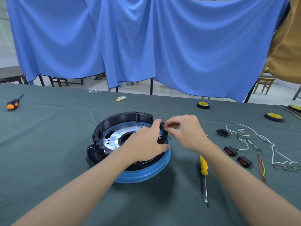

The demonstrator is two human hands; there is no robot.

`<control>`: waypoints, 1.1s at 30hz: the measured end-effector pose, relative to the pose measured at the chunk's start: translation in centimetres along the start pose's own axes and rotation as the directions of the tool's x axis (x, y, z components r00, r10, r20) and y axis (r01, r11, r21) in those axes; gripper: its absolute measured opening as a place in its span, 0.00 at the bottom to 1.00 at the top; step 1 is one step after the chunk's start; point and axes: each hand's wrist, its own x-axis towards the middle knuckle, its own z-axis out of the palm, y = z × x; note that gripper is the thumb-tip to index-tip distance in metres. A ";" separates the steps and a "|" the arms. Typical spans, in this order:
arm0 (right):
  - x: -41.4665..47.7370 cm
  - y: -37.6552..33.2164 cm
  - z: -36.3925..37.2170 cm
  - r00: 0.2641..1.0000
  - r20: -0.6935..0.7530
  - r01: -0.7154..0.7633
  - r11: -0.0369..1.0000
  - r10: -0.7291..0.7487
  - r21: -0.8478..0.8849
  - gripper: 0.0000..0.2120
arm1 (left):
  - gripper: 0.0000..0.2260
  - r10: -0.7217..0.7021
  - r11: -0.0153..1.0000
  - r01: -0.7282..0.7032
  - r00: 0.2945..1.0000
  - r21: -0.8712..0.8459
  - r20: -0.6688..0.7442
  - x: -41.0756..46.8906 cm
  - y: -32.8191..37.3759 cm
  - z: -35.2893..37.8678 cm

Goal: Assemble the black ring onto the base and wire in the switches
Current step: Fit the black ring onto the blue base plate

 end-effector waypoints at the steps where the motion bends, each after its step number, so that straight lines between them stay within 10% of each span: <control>1: 0.1 0.0 -0.1 1.000 0.006 0.006 1.000 -0.006 -0.019 0.05 | 0.29 -0.002 1.000 0.002 1.000 -0.002 0.000 0.0 0.0 0.0; 33: 0.9 -0.3 -0.6 0.992 0.124 -0.022 0.999 0.017 0.045 0.05 | 0.25 0.032 0.991 -0.021 0.996 0.128 -0.086 -0.4 0.1 0.2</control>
